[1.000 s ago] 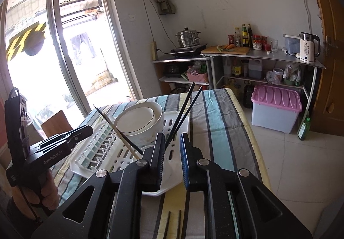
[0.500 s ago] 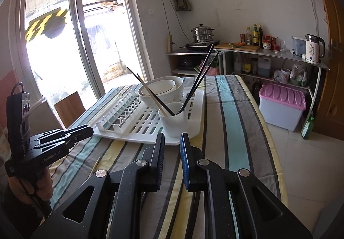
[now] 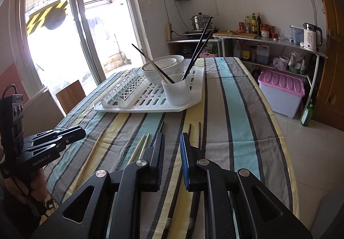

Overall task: Organize utensils
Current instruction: 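Move both open tools back toward the remaining chopsticks on the tablecloth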

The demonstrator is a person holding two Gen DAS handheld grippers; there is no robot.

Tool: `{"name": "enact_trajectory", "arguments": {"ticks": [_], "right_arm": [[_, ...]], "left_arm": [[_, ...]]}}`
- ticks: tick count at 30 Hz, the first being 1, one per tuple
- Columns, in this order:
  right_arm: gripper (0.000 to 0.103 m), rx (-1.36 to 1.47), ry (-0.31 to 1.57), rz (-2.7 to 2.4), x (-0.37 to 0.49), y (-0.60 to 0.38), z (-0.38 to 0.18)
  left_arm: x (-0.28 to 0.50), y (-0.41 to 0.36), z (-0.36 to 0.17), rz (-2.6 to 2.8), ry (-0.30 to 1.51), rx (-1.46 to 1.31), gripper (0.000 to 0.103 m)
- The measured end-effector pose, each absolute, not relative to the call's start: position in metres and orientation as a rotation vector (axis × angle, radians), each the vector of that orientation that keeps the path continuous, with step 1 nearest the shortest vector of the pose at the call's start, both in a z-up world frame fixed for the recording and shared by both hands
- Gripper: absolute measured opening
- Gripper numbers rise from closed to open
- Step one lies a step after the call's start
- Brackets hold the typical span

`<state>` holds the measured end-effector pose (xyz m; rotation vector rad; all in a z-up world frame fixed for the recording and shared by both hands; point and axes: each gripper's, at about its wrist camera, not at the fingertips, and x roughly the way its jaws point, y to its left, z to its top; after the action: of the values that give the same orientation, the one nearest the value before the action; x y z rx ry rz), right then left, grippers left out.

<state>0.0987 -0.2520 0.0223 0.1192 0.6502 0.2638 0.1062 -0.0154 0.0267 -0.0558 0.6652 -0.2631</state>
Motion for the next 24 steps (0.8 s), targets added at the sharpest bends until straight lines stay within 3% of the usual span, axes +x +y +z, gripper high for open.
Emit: {"name": "enact_trajectory", "arguments": {"ticks": [12, 16, 24], "right_arm": [[0.015, 0.126, 0.694, 0.267, 0.102, -0.249, 0.005], [0.015, 0.123, 0.708, 0.265, 0.107, -0.247, 0.001], [0.015, 0.120, 0.752, 0.260, 0.122, -0.245, -0.012]], "left_arm": [[0.108, 0.000, 0.008, -0.213, 0.725, -0.088, 0.014], [0.111, 0.007, 0.004, -0.179, 0.732, -0.088, 0.020], [0.122, -0.003, -0.001, -0.223, 0.771, -0.089, 0.022]]}}
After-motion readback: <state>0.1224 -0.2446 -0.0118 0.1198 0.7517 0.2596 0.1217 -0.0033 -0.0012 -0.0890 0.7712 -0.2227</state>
